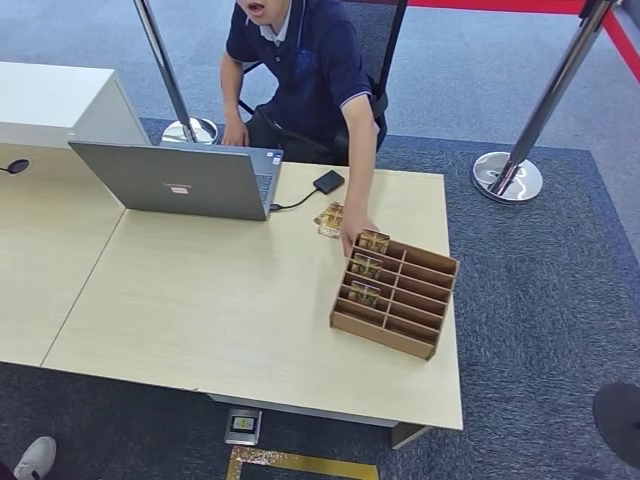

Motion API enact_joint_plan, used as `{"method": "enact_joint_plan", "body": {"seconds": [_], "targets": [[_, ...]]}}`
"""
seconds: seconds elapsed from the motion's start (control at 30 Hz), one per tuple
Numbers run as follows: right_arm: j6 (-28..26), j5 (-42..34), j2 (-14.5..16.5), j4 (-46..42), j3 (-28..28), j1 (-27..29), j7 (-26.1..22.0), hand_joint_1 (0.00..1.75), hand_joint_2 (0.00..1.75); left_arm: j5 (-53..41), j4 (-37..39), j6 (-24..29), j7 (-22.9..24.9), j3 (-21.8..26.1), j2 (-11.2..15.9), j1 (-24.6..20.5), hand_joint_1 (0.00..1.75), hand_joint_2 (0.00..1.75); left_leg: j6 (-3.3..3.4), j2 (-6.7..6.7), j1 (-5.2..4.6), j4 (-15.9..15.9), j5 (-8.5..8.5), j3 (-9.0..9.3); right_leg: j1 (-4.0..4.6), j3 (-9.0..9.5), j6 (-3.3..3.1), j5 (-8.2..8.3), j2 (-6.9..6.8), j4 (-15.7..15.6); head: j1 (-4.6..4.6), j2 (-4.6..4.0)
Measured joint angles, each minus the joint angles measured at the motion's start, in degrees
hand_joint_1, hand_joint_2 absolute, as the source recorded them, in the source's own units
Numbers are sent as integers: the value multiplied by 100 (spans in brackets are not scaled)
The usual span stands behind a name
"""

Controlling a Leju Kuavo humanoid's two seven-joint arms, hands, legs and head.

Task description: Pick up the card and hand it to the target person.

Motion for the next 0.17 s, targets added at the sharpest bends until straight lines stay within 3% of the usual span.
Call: {"method": "enact_joint_plan", "body": {"seconds": [0.17], "targets": [[351,36,267,4,33,-128,133,0,0,-71,11,-51,-86,-82,43,-44,0,0,-3,11,0,1,0,-7,-1,-16,-8,-4,11,17,0,0]]}}
